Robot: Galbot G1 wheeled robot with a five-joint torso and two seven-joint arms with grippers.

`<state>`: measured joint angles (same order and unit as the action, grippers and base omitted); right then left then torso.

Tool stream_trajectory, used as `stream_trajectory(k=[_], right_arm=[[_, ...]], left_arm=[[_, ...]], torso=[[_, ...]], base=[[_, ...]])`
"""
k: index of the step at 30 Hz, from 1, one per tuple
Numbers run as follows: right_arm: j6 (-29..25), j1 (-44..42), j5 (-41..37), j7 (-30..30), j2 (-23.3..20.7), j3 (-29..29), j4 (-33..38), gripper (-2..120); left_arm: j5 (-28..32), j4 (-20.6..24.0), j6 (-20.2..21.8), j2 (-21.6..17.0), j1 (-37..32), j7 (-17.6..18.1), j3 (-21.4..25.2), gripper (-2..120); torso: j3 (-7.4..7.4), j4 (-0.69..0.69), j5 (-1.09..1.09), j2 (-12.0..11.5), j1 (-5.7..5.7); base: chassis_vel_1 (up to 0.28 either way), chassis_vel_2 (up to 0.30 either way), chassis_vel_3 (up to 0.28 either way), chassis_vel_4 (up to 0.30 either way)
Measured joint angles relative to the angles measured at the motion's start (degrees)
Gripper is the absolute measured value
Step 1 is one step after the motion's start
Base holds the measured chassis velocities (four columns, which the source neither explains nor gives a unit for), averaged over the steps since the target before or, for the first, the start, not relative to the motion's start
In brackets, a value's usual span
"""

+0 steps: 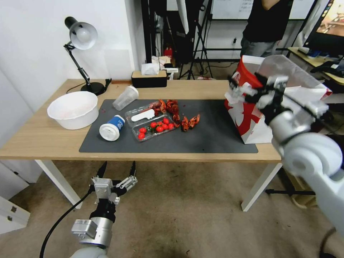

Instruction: Pick up the trash from the table and place it into the takeout bag.

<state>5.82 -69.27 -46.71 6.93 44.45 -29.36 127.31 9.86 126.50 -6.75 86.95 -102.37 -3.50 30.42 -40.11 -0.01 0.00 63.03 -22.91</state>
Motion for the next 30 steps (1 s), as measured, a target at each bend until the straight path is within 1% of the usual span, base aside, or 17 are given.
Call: stream_trajectory(k=[2,3,6,7,9,10,11,12,14,15,16,18,19,23,24,27,30], right_arm=[[-3.07,-5.16,2.51,-2.22,1.57,-2.31,0.54,100],[-3.07,-5.16,2.51,-2.22,1.57,-2.31,0.54,100],[-7.40,-12.46,5.80,-4.09,4.49,-4.94,1.27,100],[-7.40,-12.46,5.80,-4.09,4.49,-4.94,1.27,100],[-10.57,-17.52,8.33,-4.64,7.13,-5.62,1.59,100],[-11.59,-19.00,9.11,-4.69,8.12,-5.64,1.59,100],[-11.59,-19.00,9.11,-4.69,8.12,-5.64,1.59,100],[-14.20,-21.77,10.65,-4.90,10.15,-5.62,1.32,100],[-16.58,-23.96,12.37,-5.32,12.15,-5.45,0.83,100],[-19.26,-25.85,14.22,-5.85,14.18,-4.97,-0.01,100],[-19.26,-25.85,14.22,-5.85,14.18,-4.97,-0.01,100],[-23.08,-27.97,16.07,-6.49,16.85,-3.68,-1.72,100],[-23.08,-27.97,16.07,-6.49,16.85,-3.68,-1.72,100],[-29.13,-29.51,18.99,-7.17,20.30,-1.14,-5.57,100],[-29.13,-29.51,18.99,-7.17,20.30,-1.14,-5.57,100],[-31.86,-30.03,20.19,-7.30,21.98,0.60,-8.39,100],[-32.60,-30.16,20.26,-7.41,22.72,0.98,-9.75,100]], left_arm=[[0.18,-0.20,-0.03,-0.16,0.16,-0.09,-0.03,100],[0.18,-0.20,-0.03,-0.16,0.16,-0.09,-0.03,100],[0.60,-0.48,-0.08,-0.52,0.45,-0.23,-0.02,100],[0.60,-0.48,-0.08,-0.52,0.45,-0.23,-0.02,100],[0.90,-0.66,-0.12,-0.70,0.60,-0.27,-0.02,100],[0.97,-0.71,-0.13,-0.74,0.64,-0.28,-0.04,100],[0.97,-0.71,-0.13,-0.74,0.64,-0.28,-0.04,100],[1.05,-0.81,-0.15,-0.85,0.79,-0.28,-0.07,100],[1.12,-0.90,-0.16,-0.96,0.97,-0.32,-0.10,100],[1.18,-0.98,-0.16,-1.06,1.16,-0.36,-0.09,100],[1.18,-0.98,-0.16,-1.06,1.16,-0.36,-0.09,100],[1.24,-1.12,-0.16,-1.18,1.41,-0.38,-0.09,100],[1.24,-1.12,-0.16,-1.18,1.41,-0.38,-0.09,100],[1.38,-1.26,-0.17,-1.46,1.70,-0.43,-0.11,100],[1.38,-1.26,-0.17,-1.46,1.70,-0.43,-0.11,100],[1.44,-1.40,-0.19,-1.56,1.85,-0.43,-0.10,100],[1.52,-1.44,-0.20,-1.63,1.90,-0.43,0.00,100]], torso=[[0.00,0.00,-0.01,0.00,0.00],[0.00,0.00,-0.01,0.00,0.00],[0.00,0.01,-0.01,0.00,0.00],[0.00,0.01,-0.01,0.00,0.00],[0.00,0.00,-0.01,0.00,0.01],[0.01,0.01,-0.01,0.00,0.00],[0.01,0.01,-0.01,0.00,0.00],[0.01,0.00,-0.01,0.00,0.01],[0.01,0.00,-0.01,0.00,0.00],[0.01,0.01,-0.01,0.00,0.00],[0.01,0.01,-0.01,0.00,0.00],[0.01,0.00,0.00,0.00,0.00],[0.01,0.00,0.00,0.00,0.00],[0.00,0.01,-0.01,0.00,0.00],[0.00,0.01,-0.01,0.00,0.00],[0.00,0.01,0.00,0.00,0.00],[0.00,0.01,-0.01,0.00,0.00]], base=[[0.000,0.000,0.000,0.000],[0.000,0.000,0.000,0.000],[0.000,0.000,0.000,0.000],[0.000,0.000,0.000,0.000],[0.000,0.000,0.000,0.000],[0.000,0.000,0.000,0.000],[0.000,0.000,0.000,0.000],[0.000,0.000,0.000,0.000],[0.000,0.000,0.000,0.000],[0.000,0.000,0.000,0.000],[0.000,0.000,0.000,0.000],[0.000,0.000,0.000,0.000],[0.000,0.000,0.000,0.000],[0.000,0.000,0.000,0.000],[0.000,0.000,0.000,0.000],[0.000,0.000,0.000,0.000],[0.000,0.000,0.000,0.000]])
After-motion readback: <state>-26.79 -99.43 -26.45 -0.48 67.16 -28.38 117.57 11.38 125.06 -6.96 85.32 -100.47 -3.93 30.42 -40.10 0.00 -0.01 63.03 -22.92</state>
